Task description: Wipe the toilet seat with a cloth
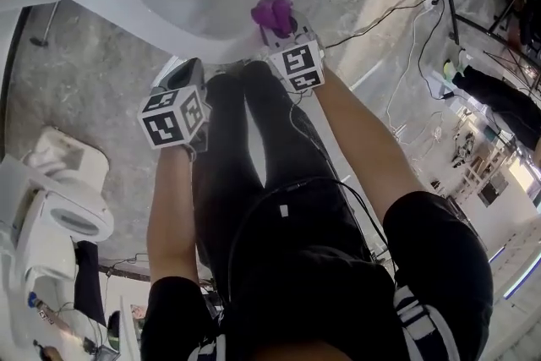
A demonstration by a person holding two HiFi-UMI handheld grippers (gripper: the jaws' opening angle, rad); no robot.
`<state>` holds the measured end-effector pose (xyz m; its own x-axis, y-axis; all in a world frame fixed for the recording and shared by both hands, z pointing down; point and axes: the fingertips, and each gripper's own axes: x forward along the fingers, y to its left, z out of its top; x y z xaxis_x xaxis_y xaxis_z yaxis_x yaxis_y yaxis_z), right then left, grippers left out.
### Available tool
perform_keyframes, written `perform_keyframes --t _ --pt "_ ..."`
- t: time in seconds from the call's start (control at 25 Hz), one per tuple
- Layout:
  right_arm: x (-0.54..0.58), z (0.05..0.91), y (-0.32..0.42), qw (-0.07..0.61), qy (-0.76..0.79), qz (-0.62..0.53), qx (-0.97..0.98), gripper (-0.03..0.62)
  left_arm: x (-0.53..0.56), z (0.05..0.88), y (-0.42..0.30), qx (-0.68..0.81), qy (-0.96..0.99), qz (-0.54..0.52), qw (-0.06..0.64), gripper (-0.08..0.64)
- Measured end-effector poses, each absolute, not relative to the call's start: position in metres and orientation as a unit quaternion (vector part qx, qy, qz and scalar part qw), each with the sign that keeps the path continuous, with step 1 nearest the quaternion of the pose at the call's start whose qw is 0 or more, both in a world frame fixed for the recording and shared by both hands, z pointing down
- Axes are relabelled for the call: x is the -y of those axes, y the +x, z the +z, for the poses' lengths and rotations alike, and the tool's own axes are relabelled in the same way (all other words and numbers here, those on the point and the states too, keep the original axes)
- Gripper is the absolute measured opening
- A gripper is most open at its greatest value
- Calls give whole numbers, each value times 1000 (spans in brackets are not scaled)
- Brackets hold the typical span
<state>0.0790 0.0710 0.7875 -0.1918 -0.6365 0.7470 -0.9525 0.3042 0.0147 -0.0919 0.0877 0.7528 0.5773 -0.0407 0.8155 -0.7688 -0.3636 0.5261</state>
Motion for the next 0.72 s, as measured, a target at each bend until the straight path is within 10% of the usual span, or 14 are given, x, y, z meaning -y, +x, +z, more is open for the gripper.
perform_keyframes --t 0.72 --pt "-166 762 39 370 392 322 778 49 -127 724 -62 281 753 367 468 9"
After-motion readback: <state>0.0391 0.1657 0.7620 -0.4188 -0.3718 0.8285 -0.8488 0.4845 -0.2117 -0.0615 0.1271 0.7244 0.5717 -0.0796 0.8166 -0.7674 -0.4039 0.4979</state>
